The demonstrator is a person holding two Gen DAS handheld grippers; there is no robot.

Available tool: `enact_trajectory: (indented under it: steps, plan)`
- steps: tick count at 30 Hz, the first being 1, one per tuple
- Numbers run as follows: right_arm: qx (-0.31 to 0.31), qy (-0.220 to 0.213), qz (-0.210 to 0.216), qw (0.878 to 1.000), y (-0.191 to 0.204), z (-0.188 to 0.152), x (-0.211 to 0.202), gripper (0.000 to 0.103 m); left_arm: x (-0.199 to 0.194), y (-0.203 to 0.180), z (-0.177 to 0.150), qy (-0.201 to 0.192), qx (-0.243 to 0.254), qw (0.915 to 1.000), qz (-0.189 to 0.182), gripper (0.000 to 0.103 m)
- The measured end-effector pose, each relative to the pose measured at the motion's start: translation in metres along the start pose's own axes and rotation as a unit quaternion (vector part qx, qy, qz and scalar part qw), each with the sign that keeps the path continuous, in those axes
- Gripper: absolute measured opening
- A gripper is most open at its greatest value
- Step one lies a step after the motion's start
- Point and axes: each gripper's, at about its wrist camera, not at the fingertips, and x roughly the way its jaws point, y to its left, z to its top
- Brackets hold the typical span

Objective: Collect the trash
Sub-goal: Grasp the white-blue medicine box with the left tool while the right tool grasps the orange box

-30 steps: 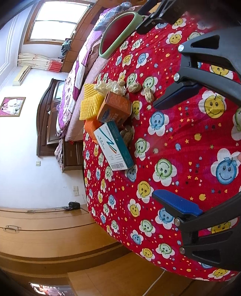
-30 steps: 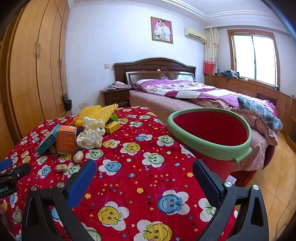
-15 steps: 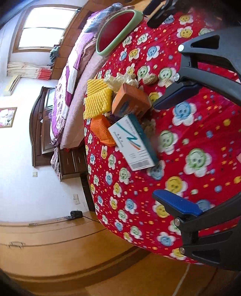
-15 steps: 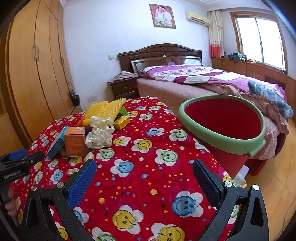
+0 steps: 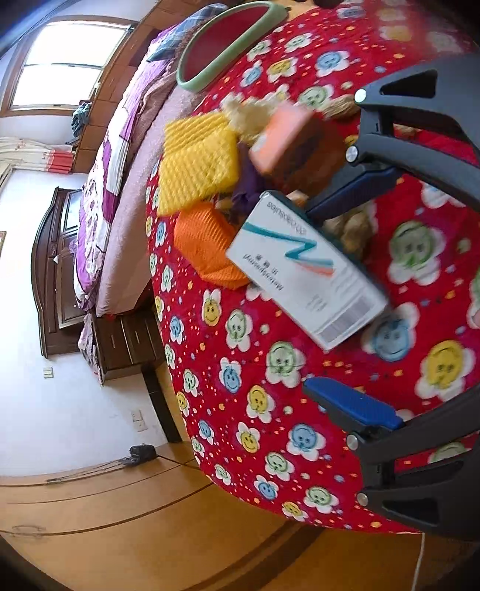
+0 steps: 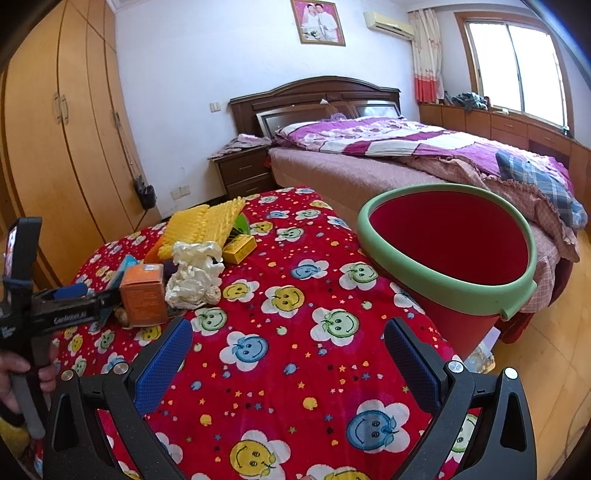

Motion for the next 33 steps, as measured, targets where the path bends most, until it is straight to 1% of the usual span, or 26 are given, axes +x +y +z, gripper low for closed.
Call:
enact_trajectory:
  steps: [5, 11, 13, 16, 17, 18, 19, 20, 21, 22, 23, 25, 27, 29, 31, 33]
  plan:
    - [0.002, 0.008, -0.004, 1.000, 0.000, 0.004, 0.006, 0.103, 0.017, 0.017, 0.015, 0.000, -0.021, 0.9997, 0.011, 0.088]
    - [0.009, 0.017, -0.001, 1.000, 0.001, 0.008, 0.014, 0.103, 0.036, 0.029, 0.023, 0.017, -0.038, 0.9991, 0.007, 0.087]
    - [0.011, 0.020, 0.005, 1.000, 0.003, 0.010, 0.016, 0.103, 0.042, 0.031, 0.023, 0.024, -0.042, 0.9988, 0.006, 0.084]
    - [0.015, 0.023, 0.011, 1.000, 0.006, 0.014, 0.018, 0.103, 0.050, 0.035, 0.022, 0.036, -0.055, 0.9978, 0.010, 0.075]
    - [0.015, 0.023, 0.010, 1.000, 0.007, 0.016, 0.019, 0.103, 0.053, 0.036, 0.021, 0.043, -0.060, 0.9972, 0.012, 0.070]
    - [0.015, 0.022, 0.009, 1.000, 0.009, 0.017, 0.020, 0.103, 0.056, 0.037, 0.021, 0.051, -0.064, 0.9966, 0.011, 0.067]
    - [0.015, 0.016, 0.008, 1.000, 0.012, 0.019, 0.020, 0.103, 0.057, 0.039, 0.020, 0.052, -0.068, 0.9962, 0.010, 0.067]
    - [0.013, 0.012, 0.009, 1.000, 0.014, 0.020, 0.021, 0.103, 0.056, 0.041, 0.021, 0.050, -0.070, 0.9962, 0.009, 0.064]
    - [0.005, 0.012, 0.013, 1.000, 0.017, 0.022, 0.022, 0.103, 0.055, 0.041, 0.022, 0.049, -0.071, 0.9962, 0.006, 0.056]
    - [-0.001, 0.017, 0.008, 1.000, 0.021, 0.023, 0.024, 0.103, 0.054, 0.042, 0.022, 0.048, -0.073, 0.9962, 0.000, 0.053]
    - [-0.011, 0.024, -0.001, 1.000, 0.026, 0.025, 0.027, 0.103, 0.053, 0.044, 0.021, 0.047, -0.076, 0.9959, -0.007, 0.052]
    - [-0.025, 0.038, -0.005, 0.999, 0.035, 0.027, 0.034, 0.103, 0.050, 0.046, 0.020, 0.041, -0.082, 0.9957, -0.014, 0.052]
    - [-0.029, 0.060, 0.009, 0.998, 0.044, 0.028, 0.041, 0.103, 0.045, 0.047, 0.019, 0.030, -0.086, 0.9956, -0.024, 0.052]
    - [-0.027, 0.078, 0.034, 0.996, 0.054, 0.029, 0.047, 0.103, 0.036, 0.049, 0.019, 0.014, -0.086, 0.9957, -0.029, 0.052]
    - [-0.034, 0.086, 0.044, 0.995, 0.067, 0.031, 0.051, 0.103, 0.029, 0.052, 0.018, 0.003, -0.087, 0.9958, -0.028, 0.052]
    - [-0.045, 0.088, 0.045, 0.994, 0.078, 0.032, 0.054, 0.103, 0.022, 0.056, 0.019, -0.006, -0.089, 0.9956, -0.027, 0.052]
